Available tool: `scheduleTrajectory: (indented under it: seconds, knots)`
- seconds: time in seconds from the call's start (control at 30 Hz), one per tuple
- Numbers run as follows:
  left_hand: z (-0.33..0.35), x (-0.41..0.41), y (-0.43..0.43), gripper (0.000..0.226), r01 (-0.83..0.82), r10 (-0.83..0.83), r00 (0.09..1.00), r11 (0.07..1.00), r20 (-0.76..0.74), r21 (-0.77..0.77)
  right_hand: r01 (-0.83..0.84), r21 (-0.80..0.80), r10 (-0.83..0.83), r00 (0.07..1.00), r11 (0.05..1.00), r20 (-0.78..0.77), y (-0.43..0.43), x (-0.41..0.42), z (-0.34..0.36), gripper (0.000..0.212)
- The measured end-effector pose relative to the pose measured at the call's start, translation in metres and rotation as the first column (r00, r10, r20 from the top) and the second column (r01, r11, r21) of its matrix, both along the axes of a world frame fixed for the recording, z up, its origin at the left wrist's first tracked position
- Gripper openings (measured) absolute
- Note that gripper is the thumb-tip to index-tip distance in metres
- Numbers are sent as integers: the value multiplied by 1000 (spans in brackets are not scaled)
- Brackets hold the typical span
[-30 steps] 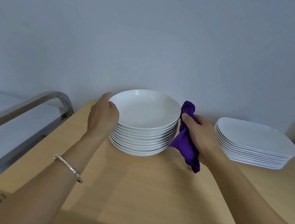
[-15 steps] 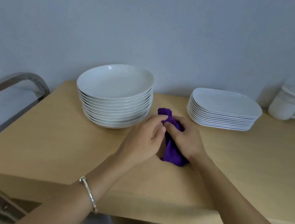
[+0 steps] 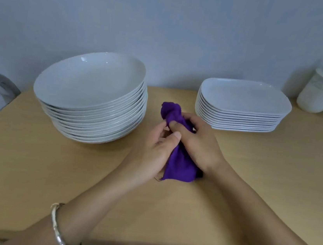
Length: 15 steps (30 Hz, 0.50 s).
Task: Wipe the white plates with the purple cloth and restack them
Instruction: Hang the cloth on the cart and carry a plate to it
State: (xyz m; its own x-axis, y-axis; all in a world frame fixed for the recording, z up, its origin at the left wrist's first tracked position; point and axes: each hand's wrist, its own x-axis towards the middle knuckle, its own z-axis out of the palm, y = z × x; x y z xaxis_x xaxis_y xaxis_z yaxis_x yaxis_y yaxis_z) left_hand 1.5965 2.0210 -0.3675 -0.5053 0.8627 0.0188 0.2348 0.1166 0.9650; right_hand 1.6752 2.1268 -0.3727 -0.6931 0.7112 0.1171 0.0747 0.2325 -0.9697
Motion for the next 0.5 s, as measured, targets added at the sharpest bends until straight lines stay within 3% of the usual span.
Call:
scheduleTrajectory:
  seconds: [0.13, 0.27, 0.5]
  knots:
    - [45, -9, 55, 29, -11, 5, 999, 994, 52, 108, 106, -125, -118, 988, 986, -98, 36, -28, 40, 8]
    - [102, -26, 87, 41, -25, 10, 990, 994, 141, 103, 174, -158, -188, 979, 972, -74, 60, -48, 96, 9]
    - [205, -66, 64, 40, -21, 5, 979, 997, 205, 78, 94, -209, -112, 991, 973, -76, 49, -81, 203, 11]
